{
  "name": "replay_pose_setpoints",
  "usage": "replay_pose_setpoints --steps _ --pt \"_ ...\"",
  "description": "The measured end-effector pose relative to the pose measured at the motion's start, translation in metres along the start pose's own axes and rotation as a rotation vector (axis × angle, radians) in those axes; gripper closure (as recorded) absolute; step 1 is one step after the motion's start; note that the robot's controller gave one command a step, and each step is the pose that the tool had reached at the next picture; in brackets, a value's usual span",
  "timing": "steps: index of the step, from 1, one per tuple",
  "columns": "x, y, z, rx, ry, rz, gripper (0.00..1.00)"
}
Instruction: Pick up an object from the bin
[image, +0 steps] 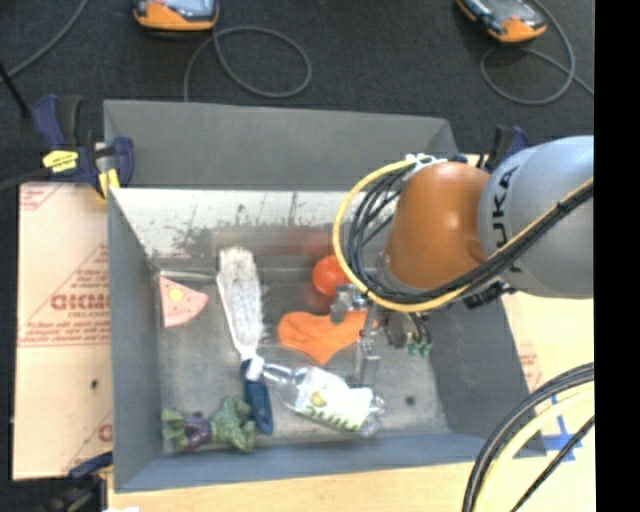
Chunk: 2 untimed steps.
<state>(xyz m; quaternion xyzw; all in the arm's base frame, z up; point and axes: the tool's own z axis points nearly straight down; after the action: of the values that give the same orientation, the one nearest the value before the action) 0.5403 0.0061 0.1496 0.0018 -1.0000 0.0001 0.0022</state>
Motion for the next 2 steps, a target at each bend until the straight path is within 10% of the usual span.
replay_pose_setpoints --steps 1,2 --pt "-0.001 0.0 -0.004 0.0 -0.007 0.0 0.0" --pt "-0.036 0.014 0.03 -0.001 -0.011 0.062 0.0"
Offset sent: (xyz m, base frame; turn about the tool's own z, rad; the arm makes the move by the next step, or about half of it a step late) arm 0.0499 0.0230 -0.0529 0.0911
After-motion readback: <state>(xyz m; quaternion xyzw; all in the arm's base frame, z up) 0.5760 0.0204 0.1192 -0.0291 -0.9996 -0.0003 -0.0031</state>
